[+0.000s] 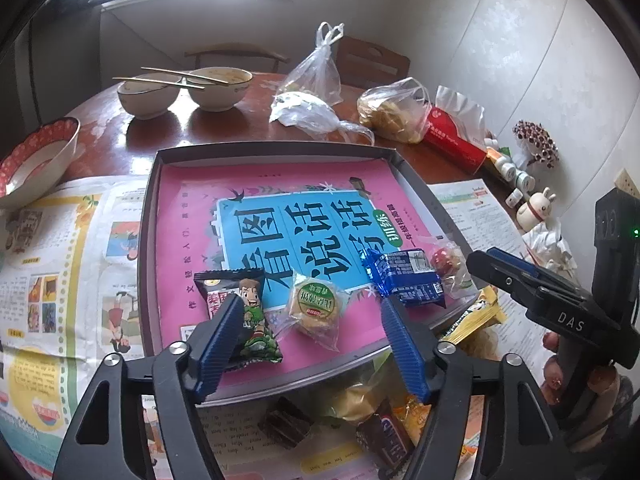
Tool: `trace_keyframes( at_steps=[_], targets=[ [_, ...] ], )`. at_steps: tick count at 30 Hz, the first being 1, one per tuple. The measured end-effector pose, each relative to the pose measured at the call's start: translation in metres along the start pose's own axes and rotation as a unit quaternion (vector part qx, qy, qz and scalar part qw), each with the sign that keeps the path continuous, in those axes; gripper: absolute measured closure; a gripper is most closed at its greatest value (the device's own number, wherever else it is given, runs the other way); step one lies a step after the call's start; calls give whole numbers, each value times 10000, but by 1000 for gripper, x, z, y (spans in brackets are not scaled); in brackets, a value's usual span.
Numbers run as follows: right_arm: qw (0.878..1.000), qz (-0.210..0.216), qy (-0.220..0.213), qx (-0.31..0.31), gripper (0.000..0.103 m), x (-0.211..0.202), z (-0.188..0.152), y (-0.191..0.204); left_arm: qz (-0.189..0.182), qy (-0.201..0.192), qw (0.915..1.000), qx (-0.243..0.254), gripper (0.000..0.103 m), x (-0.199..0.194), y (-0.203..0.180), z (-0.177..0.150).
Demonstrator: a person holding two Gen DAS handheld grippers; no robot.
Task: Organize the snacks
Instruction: 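Lower both pastries into the tray beside the pea bag and open both grippers, then move both grippers back out of the tray toward the snacks on the newspaper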
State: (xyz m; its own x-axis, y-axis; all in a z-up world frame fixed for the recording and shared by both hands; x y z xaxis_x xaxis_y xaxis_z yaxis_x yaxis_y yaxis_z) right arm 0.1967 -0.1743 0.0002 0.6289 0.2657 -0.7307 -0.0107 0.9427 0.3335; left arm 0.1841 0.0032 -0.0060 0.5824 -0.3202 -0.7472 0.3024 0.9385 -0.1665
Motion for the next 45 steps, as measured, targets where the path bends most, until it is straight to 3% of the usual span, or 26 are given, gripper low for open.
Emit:
trace_keyframes(
  at_steps=[14, 45],
  targets=[
    [9998, 83, -142, -138, 29, -13, -8, 8, -68, -154, 9998, -103, 25, -15, -3, -8],
    [9978, 143, -128, -629, 24, -35, -55, 29, -227, -65, 9997, 119, 25, -29, -24, -50]
  ],
)
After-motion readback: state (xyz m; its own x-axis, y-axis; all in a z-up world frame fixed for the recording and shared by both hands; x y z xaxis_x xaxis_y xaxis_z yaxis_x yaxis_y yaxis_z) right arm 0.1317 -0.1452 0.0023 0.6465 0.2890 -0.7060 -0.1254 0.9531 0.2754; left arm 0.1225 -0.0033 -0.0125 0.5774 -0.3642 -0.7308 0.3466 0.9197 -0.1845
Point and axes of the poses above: each gripper's, at about its wrist camera, not at the fingertips, and x roughly the way its jaws point, y to its left, z to its top, the point moved 6 cm from there along x, roughly the way its jaws point, and after that the axes turned 10 degrees about x, right-handed, at the moved point
